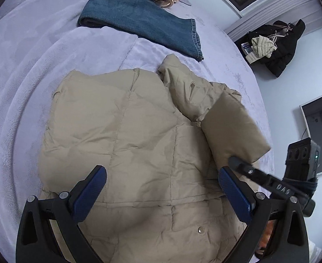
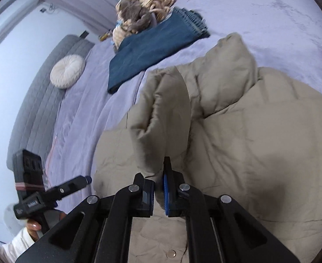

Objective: Fold large clothes

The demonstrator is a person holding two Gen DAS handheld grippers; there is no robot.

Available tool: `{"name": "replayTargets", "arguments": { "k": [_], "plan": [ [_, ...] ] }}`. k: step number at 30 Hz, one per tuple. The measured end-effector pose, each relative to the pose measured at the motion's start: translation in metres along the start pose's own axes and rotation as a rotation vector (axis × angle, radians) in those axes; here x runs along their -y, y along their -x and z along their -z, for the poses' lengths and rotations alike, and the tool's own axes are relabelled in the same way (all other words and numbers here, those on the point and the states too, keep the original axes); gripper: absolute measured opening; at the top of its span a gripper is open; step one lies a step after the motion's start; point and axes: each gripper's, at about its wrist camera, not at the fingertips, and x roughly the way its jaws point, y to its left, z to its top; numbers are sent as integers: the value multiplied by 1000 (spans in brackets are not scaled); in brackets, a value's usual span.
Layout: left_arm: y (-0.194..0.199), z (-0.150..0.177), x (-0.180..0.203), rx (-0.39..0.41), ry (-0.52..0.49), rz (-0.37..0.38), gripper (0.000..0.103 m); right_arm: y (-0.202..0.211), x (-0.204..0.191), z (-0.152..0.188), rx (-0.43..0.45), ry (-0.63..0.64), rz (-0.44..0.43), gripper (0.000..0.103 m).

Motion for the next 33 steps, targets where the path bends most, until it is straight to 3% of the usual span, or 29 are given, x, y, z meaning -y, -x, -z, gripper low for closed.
{"name": "replayTargets", "arguments": {
  "k": [6, 8, 10, 12, 18, 19, 20, 22, 23, 24, 29, 33],
  "plan": [
    [-21, -4, 4, -52, 33, 81, 102, -46, -18, 21, -139, 41, 50, 20],
    [-29, -5, 9, -66, 30, 88, 102, -52, -17, 24, -169, 25, 41, 46],
    [-38, -6, 15, -81, 20, 94, 102, -47, -14, 27, -178, 13, 31, 65],
    [-49, -8, 22, -98, 4, 91, 102, -30, -9, 31, -166, 2, 13, 68],
    [-93, -5, 31, -174, -18, 46, 101, 34, 64, 68, -139, -130, 61, 65],
    [-100, -4, 33, -180, -19, 42, 98, 42, 78, 74, -132, -163, 72, 51],
    [-107, -5, 37, -186, -16, 39, 89, 49, 93, 81, -130, -195, 92, 34],
    [-117, -7, 42, -196, -2, 32, 65, 58, 119, 94, -139, -257, 129, 23],
    [-122, -8, 45, -204, -1, 34, 27, 63, 132, 99, -131, -281, 135, 16],
    [-128, -9, 50, -224, -5, 44, 8, 65, 141, 101, -121, -296, 145, 14],
    [-104, -6, 67, -129, -95, -47, 8, 83, 171, 85, -5, -322, 264, 13],
    [-102, 6, 48, -154, -123, -97, 8, 99, 181, 66, 78, -300, 378, 8]
  ]
}}
